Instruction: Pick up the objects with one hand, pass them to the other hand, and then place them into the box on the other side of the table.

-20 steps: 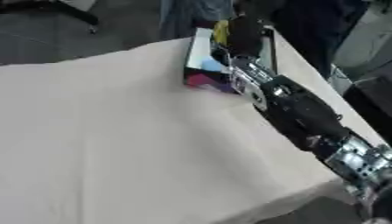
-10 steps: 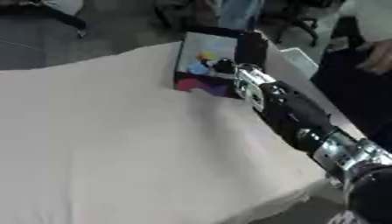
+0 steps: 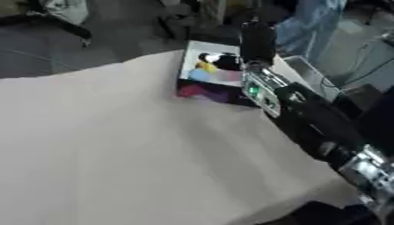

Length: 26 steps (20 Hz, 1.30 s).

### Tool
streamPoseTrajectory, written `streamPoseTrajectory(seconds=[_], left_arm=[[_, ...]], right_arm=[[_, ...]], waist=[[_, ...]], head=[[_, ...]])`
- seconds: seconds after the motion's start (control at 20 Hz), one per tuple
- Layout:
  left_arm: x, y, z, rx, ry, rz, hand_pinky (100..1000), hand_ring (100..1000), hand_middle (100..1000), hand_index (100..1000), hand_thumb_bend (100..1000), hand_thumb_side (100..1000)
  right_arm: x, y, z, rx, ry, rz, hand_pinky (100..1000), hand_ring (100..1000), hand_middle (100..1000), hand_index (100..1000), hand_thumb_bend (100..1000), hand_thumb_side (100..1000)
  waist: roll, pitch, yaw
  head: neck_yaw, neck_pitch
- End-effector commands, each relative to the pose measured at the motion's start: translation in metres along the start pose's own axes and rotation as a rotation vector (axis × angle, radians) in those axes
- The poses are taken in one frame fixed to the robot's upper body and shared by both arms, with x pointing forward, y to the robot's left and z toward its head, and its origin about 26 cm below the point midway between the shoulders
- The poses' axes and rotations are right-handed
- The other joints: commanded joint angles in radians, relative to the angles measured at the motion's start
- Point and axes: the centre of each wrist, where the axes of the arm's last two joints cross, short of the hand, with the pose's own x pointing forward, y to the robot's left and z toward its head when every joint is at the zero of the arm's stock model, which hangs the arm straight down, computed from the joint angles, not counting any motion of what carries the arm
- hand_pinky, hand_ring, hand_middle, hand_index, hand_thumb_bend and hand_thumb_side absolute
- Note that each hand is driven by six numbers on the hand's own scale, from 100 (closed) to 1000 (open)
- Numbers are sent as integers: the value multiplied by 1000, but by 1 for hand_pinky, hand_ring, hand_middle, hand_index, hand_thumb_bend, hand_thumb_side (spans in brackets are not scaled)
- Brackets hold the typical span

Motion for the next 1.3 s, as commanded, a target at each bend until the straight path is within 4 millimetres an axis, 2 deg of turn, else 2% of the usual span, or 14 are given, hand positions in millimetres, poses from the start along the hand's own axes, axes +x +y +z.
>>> streamPoseTrajectory(seconds=[0.05, 0.15, 0.25, 0.35, 0.55, 0.7, 1.0, 1.1, 1.3], left_arm=[[5, 6, 10, 42, 57, 1, 649, 553, 526, 654, 133, 863], [0, 6, 18, 76, 96, 26, 649, 554, 527, 654, 114, 849], [-4, 6, 24, 100, 130, 45, 650, 556, 530, 655, 101, 841], [-8, 4, 29, 120, 157, 58, 651, 558, 534, 657, 100, 839], [-18, 0, 41, 164, 211, 88, 652, 559, 535, 656, 100, 848], [-24, -5, 46, 180, 233, 106, 652, 560, 535, 656, 106, 858], [-37, -12, 48, 205, 259, 140, 653, 561, 535, 656, 115, 868], [-41, -15, 49, 215, 270, 155, 653, 561, 535, 655, 123, 882], [-45, -18, 53, 231, 288, 165, 653, 561, 535, 654, 125, 886]], right_arm=[[36, -43, 8, -157, -155, -105, 479, 590, 1000, 813, 1000, 1000], [55, -45, 18, -185, -256, -185, 500, 599, 1000, 814, 1000, 1000], [70, -43, 28, -204, -347, -261, 520, 606, 1000, 814, 1000, 1000], [83, -40, 39, -206, -412, -330, 519, 603, 1000, 814, 1000, 1000], [102, -36, 56, -192, -488, -470, 497, 585, 1000, 811, 1000, 1000], [113, -35, 66, -166, -509, -555, 472, 569, 1000, 810, 1000, 1000], [130, -35, 81, -128, -511, -670, 440, 547, 1000, 808, 1000, 997], [133, -35, 87, -106, -515, -693, 418, 534, 1000, 806, 1000, 929], [135, -34, 92, -75, -522, -708, 412, 529, 1000, 806, 1000, 909]], waist=[[-7, -32, -27], [-16, -51, -67], [-25, -69, -94], [-33, -85, -110], [-43, -110, -133], [-46, -119, -143], [-49, -121, -153], [-50, -119, -156], [-49, -118, -159]], head=[[178, 32], [266, 54], [323, 78], [363, 95], [422, 102], [437, 102], [439, 102], [438, 102], [425, 102]])
